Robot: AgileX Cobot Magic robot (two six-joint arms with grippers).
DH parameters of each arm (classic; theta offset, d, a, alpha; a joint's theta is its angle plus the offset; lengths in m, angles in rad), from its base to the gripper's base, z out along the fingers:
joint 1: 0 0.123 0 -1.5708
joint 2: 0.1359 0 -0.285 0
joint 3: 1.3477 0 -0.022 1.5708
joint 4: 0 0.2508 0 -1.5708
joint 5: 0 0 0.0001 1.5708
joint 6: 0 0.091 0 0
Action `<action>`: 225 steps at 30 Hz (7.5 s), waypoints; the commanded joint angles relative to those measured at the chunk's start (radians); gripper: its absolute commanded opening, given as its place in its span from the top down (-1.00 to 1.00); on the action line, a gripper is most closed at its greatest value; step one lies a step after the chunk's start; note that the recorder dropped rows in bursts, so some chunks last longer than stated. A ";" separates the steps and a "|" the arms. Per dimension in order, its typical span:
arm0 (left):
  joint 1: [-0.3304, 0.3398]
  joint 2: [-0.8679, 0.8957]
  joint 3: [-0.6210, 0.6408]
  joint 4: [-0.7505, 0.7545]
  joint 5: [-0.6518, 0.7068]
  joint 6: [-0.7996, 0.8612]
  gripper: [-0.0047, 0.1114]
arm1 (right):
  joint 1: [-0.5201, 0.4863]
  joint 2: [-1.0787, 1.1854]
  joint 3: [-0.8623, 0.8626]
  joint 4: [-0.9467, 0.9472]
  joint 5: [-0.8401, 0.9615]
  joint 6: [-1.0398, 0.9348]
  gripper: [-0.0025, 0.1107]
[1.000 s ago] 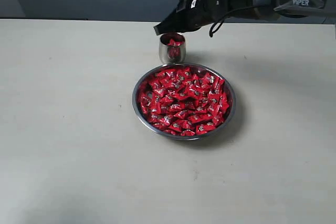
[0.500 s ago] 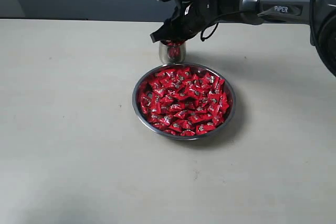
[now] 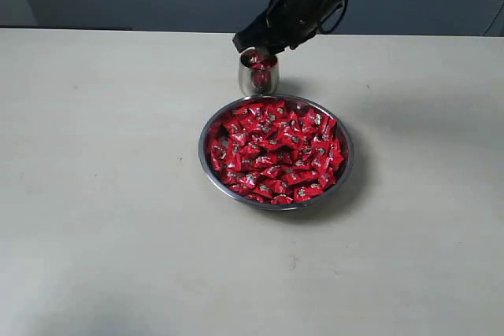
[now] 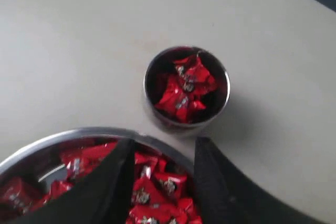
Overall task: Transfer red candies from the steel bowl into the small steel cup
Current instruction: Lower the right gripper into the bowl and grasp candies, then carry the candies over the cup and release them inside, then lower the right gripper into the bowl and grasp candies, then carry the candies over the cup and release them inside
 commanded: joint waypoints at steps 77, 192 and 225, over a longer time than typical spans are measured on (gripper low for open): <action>-0.008 -0.005 -0.008 0.002 -0.005 -0.002 0.91 | 0.047 -0.222 0.443 -0.080 -0.208 -0.068 0.96; -0.008 -0.005 -0.008 0.002 -0.005 -0.002 0.91 | -0.030 0.209 -0.076 0.219 -0.264 -0.195 0.96; -0.008 -0.005 -0.008 0.002 -0.005 -0.002 0.91 | -0.054 0.074 -0.076 0.227 -0.115 -0.167 0.41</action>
